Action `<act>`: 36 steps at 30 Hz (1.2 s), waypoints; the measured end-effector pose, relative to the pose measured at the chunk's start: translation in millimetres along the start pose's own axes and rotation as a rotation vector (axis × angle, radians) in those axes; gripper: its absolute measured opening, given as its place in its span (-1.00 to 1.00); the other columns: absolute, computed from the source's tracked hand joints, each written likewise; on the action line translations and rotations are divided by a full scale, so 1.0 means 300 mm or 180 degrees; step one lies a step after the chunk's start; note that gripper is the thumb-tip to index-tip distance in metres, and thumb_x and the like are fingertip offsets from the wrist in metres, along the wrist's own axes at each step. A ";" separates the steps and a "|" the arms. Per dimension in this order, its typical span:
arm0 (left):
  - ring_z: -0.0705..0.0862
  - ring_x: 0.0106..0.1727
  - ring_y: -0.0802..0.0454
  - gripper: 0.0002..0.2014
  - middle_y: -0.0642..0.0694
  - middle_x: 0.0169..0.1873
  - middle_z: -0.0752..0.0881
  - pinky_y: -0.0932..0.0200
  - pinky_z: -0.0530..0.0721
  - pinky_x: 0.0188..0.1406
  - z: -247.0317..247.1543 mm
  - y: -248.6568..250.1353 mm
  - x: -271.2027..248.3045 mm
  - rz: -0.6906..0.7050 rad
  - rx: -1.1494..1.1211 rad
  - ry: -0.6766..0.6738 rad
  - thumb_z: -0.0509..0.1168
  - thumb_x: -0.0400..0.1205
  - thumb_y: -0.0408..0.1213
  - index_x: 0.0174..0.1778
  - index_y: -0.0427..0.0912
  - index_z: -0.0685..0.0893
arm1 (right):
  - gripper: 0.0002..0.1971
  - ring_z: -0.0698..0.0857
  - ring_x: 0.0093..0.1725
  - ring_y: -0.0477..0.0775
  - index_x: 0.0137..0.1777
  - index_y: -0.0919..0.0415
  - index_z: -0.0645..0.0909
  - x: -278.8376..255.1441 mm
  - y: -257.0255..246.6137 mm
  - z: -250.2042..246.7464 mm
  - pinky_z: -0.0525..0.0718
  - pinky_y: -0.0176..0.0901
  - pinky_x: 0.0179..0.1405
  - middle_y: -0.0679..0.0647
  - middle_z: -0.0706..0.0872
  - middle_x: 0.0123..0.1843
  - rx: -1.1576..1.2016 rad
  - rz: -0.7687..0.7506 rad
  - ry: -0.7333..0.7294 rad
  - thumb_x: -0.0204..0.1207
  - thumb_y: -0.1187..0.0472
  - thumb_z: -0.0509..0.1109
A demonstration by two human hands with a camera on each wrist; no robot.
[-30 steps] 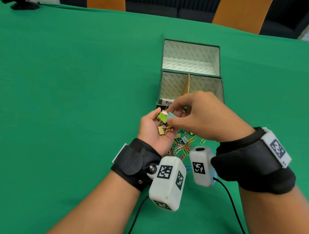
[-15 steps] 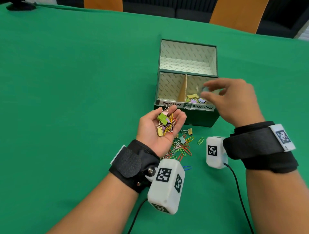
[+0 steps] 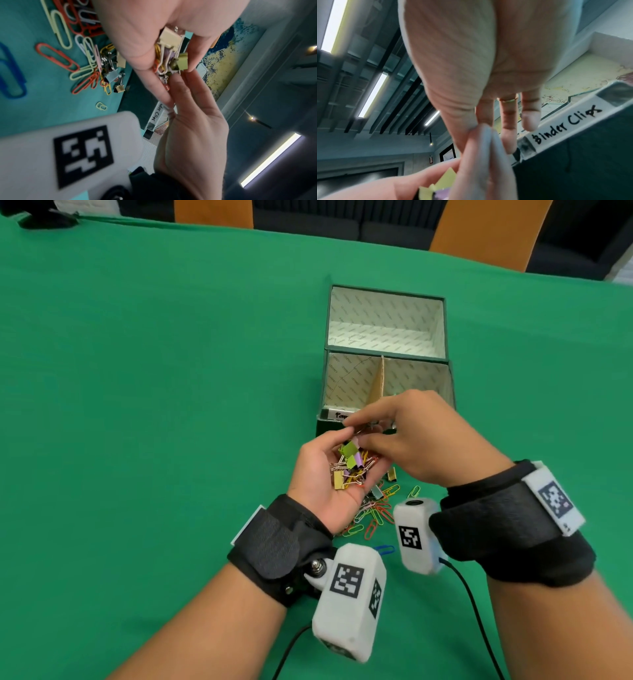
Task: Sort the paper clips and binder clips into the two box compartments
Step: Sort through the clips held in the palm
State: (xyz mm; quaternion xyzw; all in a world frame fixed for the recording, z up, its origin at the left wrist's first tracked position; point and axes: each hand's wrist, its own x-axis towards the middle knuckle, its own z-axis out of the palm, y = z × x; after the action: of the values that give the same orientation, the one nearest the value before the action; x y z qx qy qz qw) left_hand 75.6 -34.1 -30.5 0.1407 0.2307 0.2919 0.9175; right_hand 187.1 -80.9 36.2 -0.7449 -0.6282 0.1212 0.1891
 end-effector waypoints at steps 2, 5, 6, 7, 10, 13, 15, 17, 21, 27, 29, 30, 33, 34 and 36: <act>0.75 -0.04 -0.11 -0.78 -0.27 -0.04 0.76 -0.08 0.72 0.11 0.002 0.001 -0.004 0.0015 0.0011 -0.0018 0.19 0.64 -0.34 0.01 -0.36 0.71 | -0.79 0.63 -0.21 -0.30 0.07 -0.19 0.78 -0.003 0.001 -0.005 0.50 -0.49 -0.23 -0.35 0.66 -0.27 0.0087 0.0073 0.0104 0.48 0.12 0.52; 0.75 -0.01 -0.15 -0.76 -0.30 0.03 0.75 -0.06 0.75 0.06 0.009 0.002 -0.009 0.0008 -0.0074 -0.0072 0.18 0.64 -0.33 0.02 -0.38 0.70 | -0.85 0.64 -0.29 -0.36 -0.07 -0.17 0.81 -0.002 0.007 -0.012 0.53 -0.58 -0.29 -0.37 0.65 -0.39 0.0315 0.0066 0.0232 0.45 0.15 0.54; 0.76 -0.05 -0.16 -0.75 -0.31 -0.03 0.75 -0.05 0.78 0.00 0.009 0.003 -0.009 0.0004 -0.0131 -0.0055 0.18 0.65 -0.32 -0.01 -0.40 0.72 | -0.86 0.66 -0.31 -0.35 -0.11 -0.16 0.81 -0.001 0.014 -0.017 0.57 -0.54 -0.26 -0.36 0.68 -0.41 0.0421 0.0042 0.0307 0.44 0.15 0.55; 0.77 -0.11 -0.18 -0.72 -0.32 -0.11 0.75 -0.05 0.79 -0.06 0.008 0.005 -0.007 -0.0004 -0.0187 -0.0023 0.18 0.65 -0.31 -0.05 -0.44 0.74 | -0.88 0.66 -0.33 -0.35 -0.14 -0.14 0.80 0.000 0.023 -0.024 0.57 -0.53 -0.26 -0.36 0.71 -0.41 0.0532 0.0011 0.0424 0.43 0.15 0.56; 0.77 -0.19 -0.19 -0.63 -0.36 -0.18 0.75 -0.03 0.80 -0.12 0.002 0.010 -0.003 -0.0044 -0.0297 0.0059 0.17 0.66 -0.27 -0.03 -0.55 0.73 | -0.93 0.59 -0.37 -0.25 -0.17 -0.10 0.80 0.008 0.058 -0.045 0.47 -0.52 -0.34 -0.33 0.75 -0.35 0.0895 -0.0068 0.1185 0.40 0.12 0.59; 0.76 -0.16 -0.19 -0.63 -0.37 -0.18 0.74 -0.03 0.79 -0.12 -0.001 0.011 -0.004 -0.0055 -0.0339 0.0089 0.15 0.67 -0.26 0.02 -0.55 0.70 | -0.95 0.61 -0.32 -0.20 -0.16 -0.05 0.79 0.013 0.089 -0.063 0.47 -0.48 -0.32 -0.28 0.76 -0.30 0.1167 -0.0048 0.2227 0.40 0.10 0.59; 0.76 -0.17 -0.20 -0.61 -0.37 -0.19 0.74 -0.03 0.79 -0.12 -0.002 0.012 -0.003 -0.0056 -0.0368 0.0115 0.15 0.68 -0.25 0.02 -0.55 0.70 | -0.94 0.61 -0.28 -0.20 -0.15 -0.05 0.79 0.015 0.104 -0.065 0.50 -0.39 -0.25 -0.25 0.77 -0.26 0.1147 0.0038 0.2642 0.40 0.06 0.58; 0.77 -0.19 -0.20 -0.60 -0.37 -0.20 0.74 -0.03 0.79 -0.12 -0.003 0.013 -0.002 -0.0038 -0.0393 0.0123 0.14 0.69 -0.23 0.02 -0.55 0.69 | -0.93 0.61 -0.24 -0.14 -0.15 -0.06 0.79 0.018 0.117 -0.066 0.51 -0.30 -0.20 -0.24 0.76 -0.25 0.1041 0.0121 0.2856 0.40 0.02 0.56; 0.78 -0.22 -0.21 -0.59 -0.38 -0.20 0.74 -0.04 0.81 -0.16 -0.006 0.014 -0.003 -0.0007 -0.0427 0.0149 0.13 0.70 -0.22 0.02 -0.57 0.69 | -0.90 0.66 -0.07 -0.04 -0.07 -0.08 0.80 0.016 0.121 -0.055 0.55 -0.24 0.00 -0.16 0.66 -0.19 0.0274 0.0654 0.1845 0.44 0.00 0.52; 0.79 -0.20 -0.23 -0.57 -0.40 -0.17 0.76 -0.08 0.79 -0.12 -0.016 0.014 0.013 0.0054 -0.0423 0.0182 0.11 0.72 -0.19 0.01 -0.54 0.69 | -0.95 0.63 -0.14 -0.28 -0.10 -0.17 0.77 -0.005 0.023 -0.051 0.50 -0.33 -0.17 -0.40 0.67 -0.28 0.0457 0.0117 0.0853 0.47 -0.03 0.50; 0.79 -0.16 -0.19 -0.61 -0.37 -0.14 0.76 -0.06 0.78 -0.07 -0.016 0.009 0.015 0.0111 -0.0358 0.0150 0.11 0.71 -0.20 -0.01 -0.48 0.70 | -0.94 0.65 -0.16 -0.34 -0.09 -0.17 0.78 -0.013 -0.012 -0.031 0.54 -0.46 -0.20 -0.38 0.68 -0.31 0.0377 -0.0010 0.0388 0.47 -0.03 0.50; 0.78 -0.14 -0.16 -0.65 -0.32 -0.13 0.77 -0.04 0.77 -0.06 -0.014 0.007 0.014 0.0137 -0.0309 0.0125 0.12 0.69 -0.21 -0.03 -0.42 0.72 | -0.94 0.65 -0.17 -0.37 -0.09 -0.17 0.78 -0.015 -0.026 -0.020 0.52 -0.58 -0.24 -0.35 0.70 -0.31 0.0318 -0.0041 0.0225 0.47 -0.02 0.50; 0.77 -0.21 -0.05 -0.71 -0.19 -0.21 0.78 0.08 0.73 -0.11 -0.012 0.001 0.014 0.0210 -0.0160 0.0063 0.14 0.64 -0.22 -0.12 -0.28 0.74 | -0.88 0.69 -0.18 -0.37 -0.05 -0.13 0.76 -0.010 -0.048 0.016 0.57 -0.62 -0.16 -0.25 0.76 -0.27 0.0151 -0.0126 0.0026 0.42 0.05 0.55; 0.76 -0.24 -0.03 -0.71 -0.16 -0.24 0.78 0.09 0.70 -0.12 -0.012 0.000 0.015 0.0211 -0.0137 0.0050 0.13 0.65 -0.22 -0.13 -0.26 0.74 | -0.84 0.71 -0.15 -0.28 -0.04 -0.10 0.75 -0.006 -0.050 0.027 0.63 -0.42 0.00 -0.22 0.78 -0.25 0.0133 -0.0137 0.0046 0.38 0.06 0.56; 0.74 -0.26 -0.02 -0.71 -0.14 -0.25 0.77 0.07 0.63 -0.07 -0.014 -0.003 0.017 0.0198 -0.0118 0.0072 0.13 0.68 -0.19 -0.11 -0.23 0.73 | -0.77 0.71 -0.07 -0.10 -0.04 -0.10 0.67 0.001 -0.053 0.045 0.64 -0.04 0.17 -0.20 0.79 -0.25 0.0162 -0.0092 0.0099 0.33 0.03 0.57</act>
State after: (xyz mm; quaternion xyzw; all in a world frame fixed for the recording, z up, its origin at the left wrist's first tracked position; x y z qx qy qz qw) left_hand 77.5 -31.2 -36.1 0.1274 0.2311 0.3261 0.9078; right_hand 167.4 -76.7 30.9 -0.7325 -0.6326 0.1228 0.2195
